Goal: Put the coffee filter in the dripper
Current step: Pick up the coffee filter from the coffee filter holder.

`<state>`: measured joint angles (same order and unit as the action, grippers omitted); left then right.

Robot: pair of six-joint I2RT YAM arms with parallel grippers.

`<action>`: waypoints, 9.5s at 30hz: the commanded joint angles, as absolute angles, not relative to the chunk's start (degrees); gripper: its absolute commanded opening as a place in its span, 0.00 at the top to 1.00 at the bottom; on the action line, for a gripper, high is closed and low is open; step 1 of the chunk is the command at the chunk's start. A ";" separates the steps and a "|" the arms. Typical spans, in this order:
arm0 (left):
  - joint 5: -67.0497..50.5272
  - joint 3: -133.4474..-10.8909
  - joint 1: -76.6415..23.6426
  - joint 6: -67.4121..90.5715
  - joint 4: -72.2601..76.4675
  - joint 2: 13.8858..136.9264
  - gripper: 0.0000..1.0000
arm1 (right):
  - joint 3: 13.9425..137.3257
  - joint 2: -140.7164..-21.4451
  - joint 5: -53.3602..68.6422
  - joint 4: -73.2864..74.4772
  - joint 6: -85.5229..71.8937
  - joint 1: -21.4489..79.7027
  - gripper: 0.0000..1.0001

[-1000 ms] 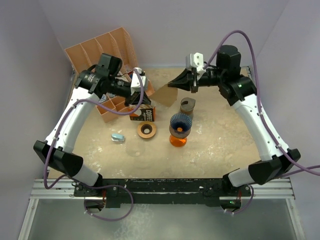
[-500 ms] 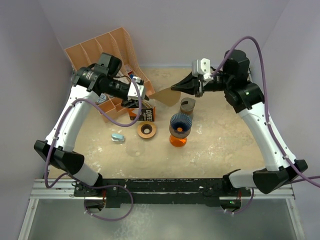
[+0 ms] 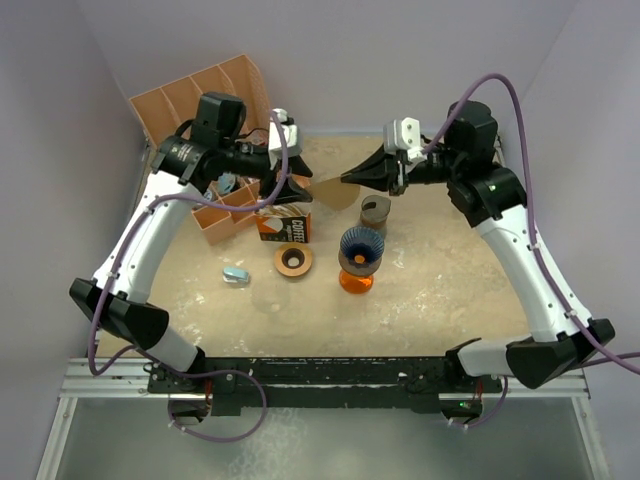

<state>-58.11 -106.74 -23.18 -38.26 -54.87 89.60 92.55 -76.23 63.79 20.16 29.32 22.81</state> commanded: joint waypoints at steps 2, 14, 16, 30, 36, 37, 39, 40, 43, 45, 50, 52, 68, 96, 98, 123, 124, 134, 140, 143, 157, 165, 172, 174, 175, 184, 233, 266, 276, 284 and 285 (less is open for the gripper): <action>-58.04 -105.17 -25.28 -19.20 -42.26 88.14 0.55 | 95.05 -77.79 64.80 15.80 25.21 22.68 1.00; -57.97 -99.40 -26.46 -4.03 -30.93 87.34 1.00 | 95.87 -79.74 60.99 9.57 17.87 22.65 1.00; -58.60 -98.77 -26.54 -1.82 -29.26 87.33 1.00 | 95.84 -80.09 60.07 8.98 17.00 22.68 1.00; -52.84 -88.92 -22.81 38.36 3.66 86.02 1.00 | 97.34 -83.28 47.13 5.22 10.03 22.31 1.00; -50.28 -88.64 -22.48 39.58 2.13 85.65 1.00 | 98.91 -85.05 45.95 5.33 8.85 21.71 1.00; -50.08 -88.56 -22.43 40.10 2.16 85.69 1.00 | 99.31 -85.45 45.70 5.39 8.69 21.71 1.00; -49.43 -88.42 -22.46 40.72 2.06 85.60 1.00 | 100.01 -86.13 45.66 5.67 8.45 21.43 1.00; -49.05 -88.41 -22.41 40.74 1.84 85.69 1.00 | 100.24 -86.31 46.01 5.76 8.37 21.26 1.00; -46.94 -87.94 -21.20 42.84 2.52 85.40 1.00 | 100.10 -86.28 46.58 5.55 8.12 20.56 1.00; -45.88 -86.78 -19.72 45.88 4.90 85.06 1.00 | 99.75 -85.99 46.57 5.21 8.03 20.19 1.00; -44.41 -86.65 -18.38 42.60 2.94 84.24 0.99 | 99.30 -85.25 49.67 5.66 9.65 19.86 1.00; -43.89 -87.07 -18.11 39.87 1.16 83.72 0.85 | 98.36 -84.41 49.86 5.48 10.26 19.80 1.00; -26.99 -97.56 -17.88 13.60 -21.00 82.11 0.44 | 96.53 -80.23 35.32 -0.22 0.11 19.69 1.00; -3.04 -115.99 -38.52 -7.52 -34.21 96.03 0.39 | 102.00 -86.58 25.84 -3.81 -25.15 18.82 1.00; -0.54 -116.46 -39.61 -8.16 -34.34 96.66 0.39 | 101.52 -86.55 26.53 -4.19 -25.79 18.49 1.00; 20.52 -124.44 -47.20 -8.87 -31.92 103.74 0.35 | 96.29 -83.27 28.21 -7.36 -27.24 15.56 1.00; 20.67 -124.57 -47.20 -8.95 -31.77 103.92 0.35 | 96.13 -83.12 28.21 -7.38 -27.17 15.49 1.00; 18.58 -124.90 -47.20 -9.01 -32.04 104.17 0.38 | 95.30 -82.41 28.41 -7.49 -26.98 15.47 1.00; 16.22 -124.18 -47.28 -10.25 -32.60 103.95 0.35 | 95.08 -82.36 28.30 -7.89 -27.23 15.47 1.00; 17.18 -124.32 -47.29 -10.37 -32.10 104.17 0.34 | 94.85 -82.28 28.30 -7.99 -27.37 15.47 1.00; 19.16 -124.29 -47.37 -10.49 -31.29 104.47 0.39 | 93.45 -81.85 28.30 -8.65 -27.49 15.38 1.00; 19.18 -123.63 -47.37 -10.71 -30.86 104.35 0.45 | 92.65 -81.26 28.30 -9.05 -27.53 15.38 1.00; 18.73 -123.49 -47.35 -10.72 -30.41 104.41 0.55 | 92.06 -80.86 28.13 -9.22 -27.67 15.22 1.00; 18.72 -123.57 -47.37 -10.76 -30.28 104.33 0.57 | 91.91 -80.77 28.10 -9.30 -27.76 15.21 1.00; 18.69 -123.61 -47.37 -10.85 -30.29 104.33 0.58 | 91.88 -80.77 28.12 -9.31 -27.76 15.18 1.00; 17.84 -123.57 -47.50 -11.18 -30.78 104.15 0.61 | 91.92 -81.30 28.21 -9.49 -27.91 15.03 1.00; 13.89 -122.87 -47.64 -10.88 -32.37 103.32 1.00 | 90.09 -80.88 29.75 -11.07 -26.51 14.55 0.92; -2.94 -119.31 -36.74 23.93 -28.61 99.67 1.00 | 90.16 -76.29 32.59 -7.38 -4.32 14.06 0.30; -11.77 -114.62 -32.13 43.38 -24.67 98.49 1.00 | 88.24 -76.14 33.91 -7.65 -2.50 14.06 0.30; -14.22 -113.47 -31.73 44.36 -22.94 98.57 1.00 | 89.06 -77.79 33.59 -7.94 -2.99 14.14 0.31; -14.15 -113.25 -31.73 44.19 -22.68 98.55 1.00 | 89.52 -78.28 33.51 -7.74 -3.13 14.15 0.31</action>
